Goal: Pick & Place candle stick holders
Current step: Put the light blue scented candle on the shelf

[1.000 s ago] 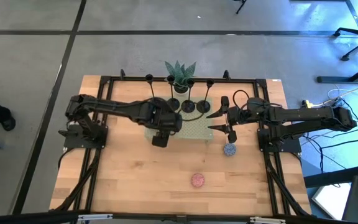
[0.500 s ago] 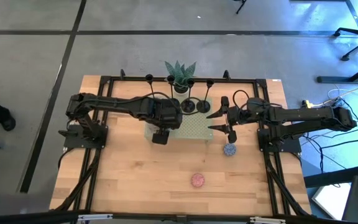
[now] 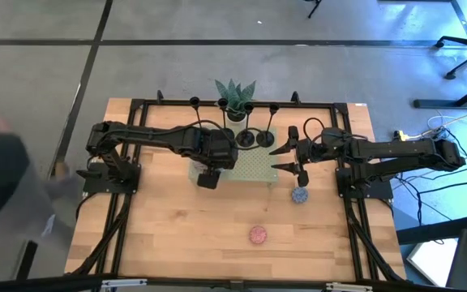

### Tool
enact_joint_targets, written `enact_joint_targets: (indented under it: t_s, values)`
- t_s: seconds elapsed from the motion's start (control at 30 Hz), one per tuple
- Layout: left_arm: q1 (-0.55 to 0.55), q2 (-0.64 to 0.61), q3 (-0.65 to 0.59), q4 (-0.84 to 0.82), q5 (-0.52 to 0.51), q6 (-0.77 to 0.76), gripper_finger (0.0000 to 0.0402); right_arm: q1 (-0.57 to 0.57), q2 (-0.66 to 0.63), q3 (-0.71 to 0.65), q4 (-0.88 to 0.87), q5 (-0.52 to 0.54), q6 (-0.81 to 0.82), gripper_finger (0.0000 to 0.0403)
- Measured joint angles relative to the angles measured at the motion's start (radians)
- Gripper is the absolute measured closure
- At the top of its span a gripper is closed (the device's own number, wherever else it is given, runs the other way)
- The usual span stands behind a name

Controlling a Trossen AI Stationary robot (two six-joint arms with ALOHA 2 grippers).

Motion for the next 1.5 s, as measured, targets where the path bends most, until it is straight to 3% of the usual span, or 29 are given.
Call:
enact_joint_targets:
  t_s: [1.23,1.5]
  values:
    - [0.044,0.045,0.002,-0.012,0.018,0.028,0.0095,0.000,0.000,0.000,0.001,0.000,-0.011,0.0203]
    - [0.037,0.045,0.001,-0.009,-0.020,0.021,0.0095,0.000,0.000,0.000,0.000,0.000,-0.011,0.0204]
